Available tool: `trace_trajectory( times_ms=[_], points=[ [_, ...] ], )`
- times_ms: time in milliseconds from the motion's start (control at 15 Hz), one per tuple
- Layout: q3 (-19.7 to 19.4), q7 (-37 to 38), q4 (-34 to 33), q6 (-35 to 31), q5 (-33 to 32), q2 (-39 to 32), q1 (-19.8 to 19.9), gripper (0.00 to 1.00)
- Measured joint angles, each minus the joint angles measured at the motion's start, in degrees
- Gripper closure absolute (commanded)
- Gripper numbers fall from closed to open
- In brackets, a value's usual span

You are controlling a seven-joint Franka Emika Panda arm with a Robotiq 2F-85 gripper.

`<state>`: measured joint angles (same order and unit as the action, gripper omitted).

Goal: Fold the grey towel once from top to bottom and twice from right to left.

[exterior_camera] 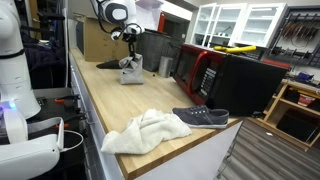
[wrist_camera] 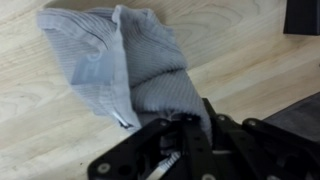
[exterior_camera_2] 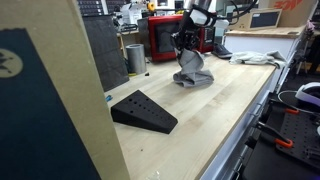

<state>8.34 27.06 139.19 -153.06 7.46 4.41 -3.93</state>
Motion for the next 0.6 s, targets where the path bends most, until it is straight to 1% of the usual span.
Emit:
trace_trajectory(
  times_ms=[267, 467, 600],
  points=[
    [-0.2, -1.7, -0.5, -2.5, 1.9, 0.3, -0.4, 0.26],
    [-1.0, -4.3, -0.6, -5.2, 2.1, 1.3, -0.3, 0.02],
    [-2.1, -6.2, -0.6, -5.6, 2.1, 2.4, -0.3, 0.0]
  ],
)
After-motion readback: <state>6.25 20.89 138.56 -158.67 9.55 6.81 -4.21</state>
